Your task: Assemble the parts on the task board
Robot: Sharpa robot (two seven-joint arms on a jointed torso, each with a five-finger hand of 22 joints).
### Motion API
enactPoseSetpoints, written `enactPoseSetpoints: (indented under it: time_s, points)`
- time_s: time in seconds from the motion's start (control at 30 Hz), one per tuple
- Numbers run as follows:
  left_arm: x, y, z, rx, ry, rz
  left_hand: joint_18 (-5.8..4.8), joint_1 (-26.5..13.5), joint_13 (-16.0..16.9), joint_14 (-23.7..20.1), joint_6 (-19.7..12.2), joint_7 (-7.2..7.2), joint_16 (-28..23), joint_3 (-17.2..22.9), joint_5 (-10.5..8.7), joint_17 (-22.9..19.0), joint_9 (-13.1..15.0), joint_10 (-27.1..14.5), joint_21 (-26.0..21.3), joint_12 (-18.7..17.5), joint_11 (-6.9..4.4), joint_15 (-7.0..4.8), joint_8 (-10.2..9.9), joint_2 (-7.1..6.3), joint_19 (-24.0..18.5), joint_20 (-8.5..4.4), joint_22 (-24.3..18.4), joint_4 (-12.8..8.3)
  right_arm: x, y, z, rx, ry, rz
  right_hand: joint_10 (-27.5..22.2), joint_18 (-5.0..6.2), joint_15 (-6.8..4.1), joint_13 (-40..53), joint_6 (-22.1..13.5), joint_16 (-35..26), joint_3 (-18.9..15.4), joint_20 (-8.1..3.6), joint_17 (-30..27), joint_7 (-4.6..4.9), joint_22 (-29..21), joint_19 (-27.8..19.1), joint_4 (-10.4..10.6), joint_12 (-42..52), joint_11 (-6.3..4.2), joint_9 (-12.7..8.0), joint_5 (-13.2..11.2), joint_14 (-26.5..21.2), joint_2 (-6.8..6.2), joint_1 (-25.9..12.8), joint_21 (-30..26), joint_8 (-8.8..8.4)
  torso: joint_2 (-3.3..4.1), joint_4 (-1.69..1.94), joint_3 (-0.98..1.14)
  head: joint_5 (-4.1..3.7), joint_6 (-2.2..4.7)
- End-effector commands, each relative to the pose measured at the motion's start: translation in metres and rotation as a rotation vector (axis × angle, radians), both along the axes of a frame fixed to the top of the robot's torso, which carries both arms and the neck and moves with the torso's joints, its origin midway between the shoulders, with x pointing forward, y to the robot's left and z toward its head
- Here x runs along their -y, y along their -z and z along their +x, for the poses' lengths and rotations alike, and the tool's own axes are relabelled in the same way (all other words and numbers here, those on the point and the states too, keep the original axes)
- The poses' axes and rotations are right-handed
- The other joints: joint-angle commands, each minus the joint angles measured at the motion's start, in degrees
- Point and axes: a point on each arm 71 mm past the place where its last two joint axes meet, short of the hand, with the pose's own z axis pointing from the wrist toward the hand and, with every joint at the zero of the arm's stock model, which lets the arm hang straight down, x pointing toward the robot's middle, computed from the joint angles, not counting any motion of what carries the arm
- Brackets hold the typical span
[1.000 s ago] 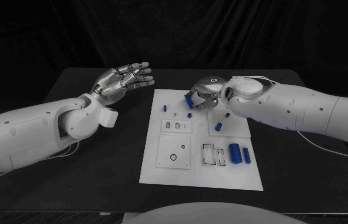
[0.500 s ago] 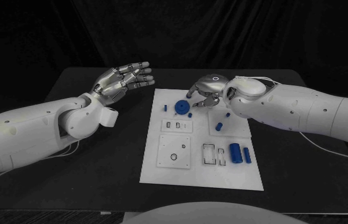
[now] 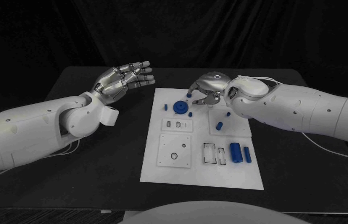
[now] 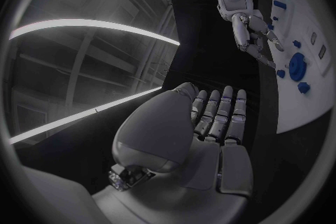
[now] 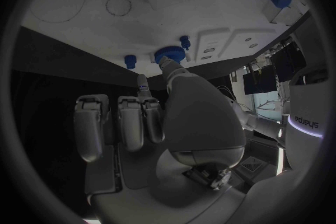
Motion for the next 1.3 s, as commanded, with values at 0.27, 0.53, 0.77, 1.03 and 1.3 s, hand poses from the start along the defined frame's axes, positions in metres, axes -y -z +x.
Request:
enactPoseSetpoints:
  time_s: [0.27,0.53,0.77,1.03,1.3]
  points:
    - [0.002,0.000,0.000,0.001,0.010,-0.013,-0.32,0.04,0.01,-0.29,-0.56,2.35,0.29,0.26,0.27,0.00,0.00,-0.41,-0.19,0.14,-0.07,0.01,-0.32,-0.69,-0.22,0.04,-0.08,0.11,-0.012,-0.003,-0.009,0.030,-0.072,0.036,6.07,-0.91,0.29,15.06,1.77,0.15,-0.26,0.54,15.10,-0.04,15.08,5.98,-0.46,0.15,0.24,0.21,-0.28,6.07,0.38,-0.15,0.16,0.63,0.05,0.11,0.04,-0.16,-0.13]
    - [0.004,0.000,0.000,0.002,0.014,-0.016,-0.32,0.05,0.02,-0.35,-0.56,2.40,0.31,0.43,0.33,-0.01,0.01,-0.47,-0.23,0.14,-0.14,-0.02,-0.32,-0.67,-0.30,0.02,-0.11,0.07,-0.020,0.004,-0.005,-0.044,-0.066,-0.023,6.07,-0.91,0.24,15.06,0.70,0.15,-0.59,0.51,15.10,-0.16,15.08,5.98,-0.33,0.15,0.16,-0.22,-0.98,6.07,-0.07,-0.27,0.16,-0.18,0.02,0.10,0.00,-0.24,-0.16]
    - [0.005,0.000,0.000,0.003,0.018,-0.017,-0.32,0.05,0.02,-0.35,-0.56,2.40,0.31,0.43,0.33,-0.01,0.01,-0.47,-0.23,0.14,-0.14,-0.02,-0.32,-0.67,-0.30,0.02,-0.11,0.07,-0.023,0.008,-0.002,-0.085,-0.058,-0.059,6.07,-0.91,0.24,15.06,-0.04,0.15,-0.94,0.51,15.10,-0.09,15.08,5.98,0.03,0.15,0.20,-0.59,-1.38,6.07,-0.41,-0.59,0.16,-0.63,0.05,0.23,0.05,-0.49,-0.23]
    - [0.006,0.000,0.000,0.003,0.021,-0.019,-0.31,0.05,0.02,-0.37,-0.54,2.40,0.32,0.50,0.36,-0.01,0.01,-0.48,-0.25,0.15,-0.13,-0.03,-0.31,-0.66,-0.34,0.02,-0.12,0.05,-0.027,0.011,0.000,-0.104,-0.059,-0.076,6.07,-0.91,0.34,15.06,-0.22,0.15,-1.59,0.57,15.10,0.07,15.08,5.98,1.27,0.15,0.33,-0.99,-4.19,6.07,-0.92,-1.26,0.16,-0.61,0.03,0.31,0.00,-0.55,-0.37]
    - [0.007,0.000,0.000,0.003,0.022,-0.020,-0.32,0.06,0.02,-0.39,-0.58,2.41,0.34,0.60,0.40,0.00,0.01,-0.50,-0.28,0.16,-0.13,-0.02,-0.33,-0.65,-0.39,0.02,-0.14,0.02,-0.031,0.009,0.001,-0.085,-0.062,-0.063,6.07,-0.91,0.41,15.06,-0.19,0.15,-2.03,0.63,15.10,0.12,15.08,5.98,2.27,0.15,0.39,-1.19,-5.45,6.07,-1.41,-1.63,0.16,-0.59,0.09,0.18,0.05,-0.46,-0.32]
